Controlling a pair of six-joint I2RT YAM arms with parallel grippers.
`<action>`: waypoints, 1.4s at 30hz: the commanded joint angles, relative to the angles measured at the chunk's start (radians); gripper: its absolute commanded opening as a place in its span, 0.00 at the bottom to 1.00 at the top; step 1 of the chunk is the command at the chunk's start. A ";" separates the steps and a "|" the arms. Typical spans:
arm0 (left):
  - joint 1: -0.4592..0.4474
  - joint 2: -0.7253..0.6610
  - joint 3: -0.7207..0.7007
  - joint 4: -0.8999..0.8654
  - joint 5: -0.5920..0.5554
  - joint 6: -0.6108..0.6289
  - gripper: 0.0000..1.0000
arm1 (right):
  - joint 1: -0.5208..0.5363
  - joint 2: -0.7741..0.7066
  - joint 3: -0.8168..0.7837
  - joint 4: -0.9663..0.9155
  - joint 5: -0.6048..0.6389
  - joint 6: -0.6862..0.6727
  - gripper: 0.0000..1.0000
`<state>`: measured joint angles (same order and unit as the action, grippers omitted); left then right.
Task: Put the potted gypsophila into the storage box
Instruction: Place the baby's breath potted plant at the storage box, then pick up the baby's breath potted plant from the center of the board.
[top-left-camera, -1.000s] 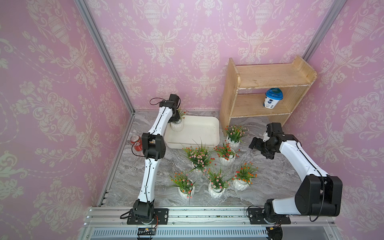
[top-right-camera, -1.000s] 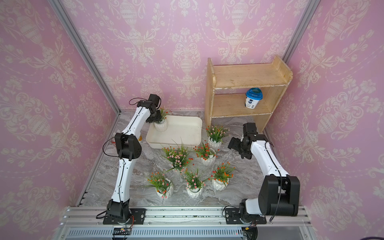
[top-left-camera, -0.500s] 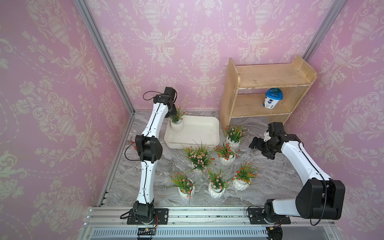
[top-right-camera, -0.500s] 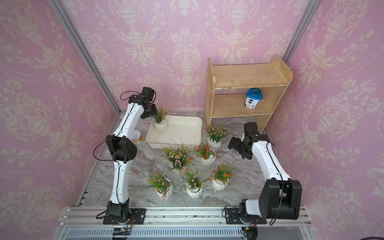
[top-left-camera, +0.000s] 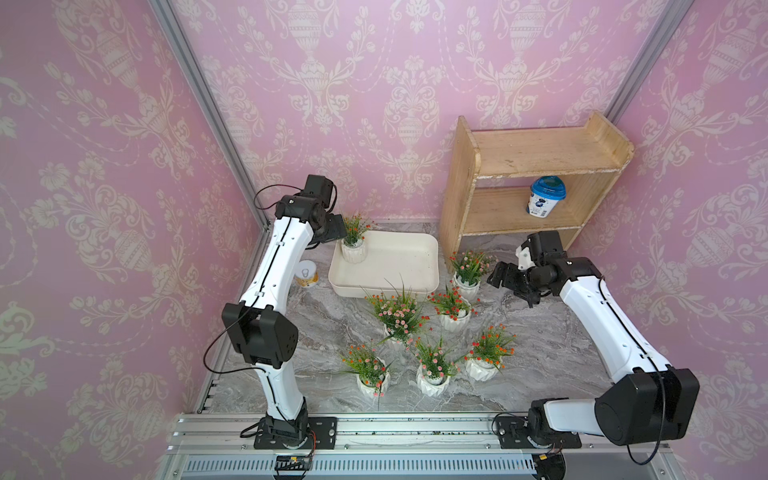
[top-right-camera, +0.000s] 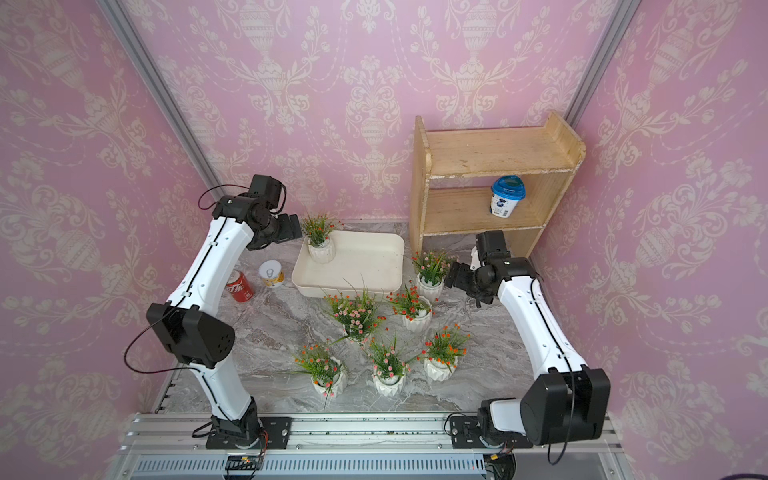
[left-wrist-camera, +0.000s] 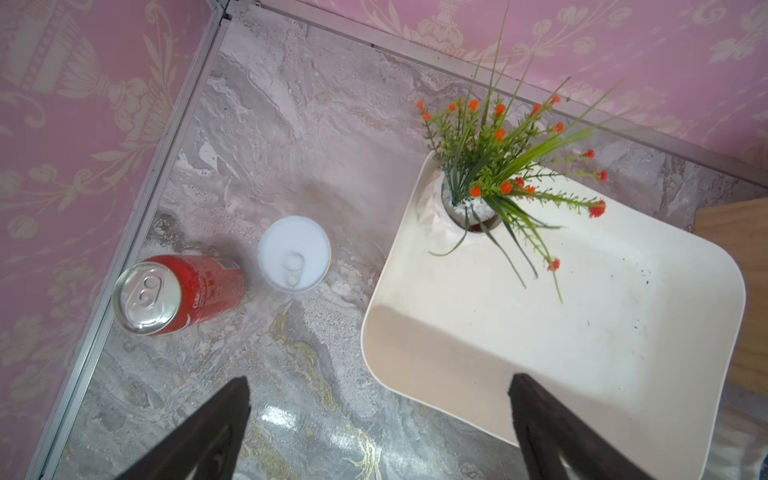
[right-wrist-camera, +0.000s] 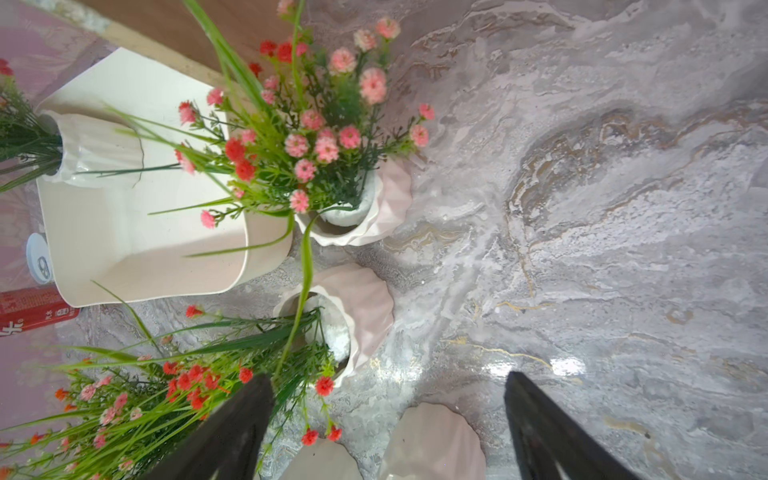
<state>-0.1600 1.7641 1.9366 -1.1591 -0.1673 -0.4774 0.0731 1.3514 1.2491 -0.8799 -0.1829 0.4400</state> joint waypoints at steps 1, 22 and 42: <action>0.004 -0.190 -0.212 -0.016 0.031 -0.022 0.99 | 0.036 0.016 0.035 -0.033 0.019 -0.014 0.90; -0.340 -0.813 -0.900 -0.339 0.186 -0.497 0.88 | 0.221 0.147 0.207 -0.014 0.074 0.057 0.88; -0.717 -0.590 -1.022 -0.001 0.263 -0.688 0.81 | 0.212 0.086 0.113 -0.035 0.145 0.022 0.90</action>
<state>-0.8627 1.1782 0.9356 -1.1816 0.0765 -1.1240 0.2893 1.4628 1.3842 -0.9035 -0.0582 0.4709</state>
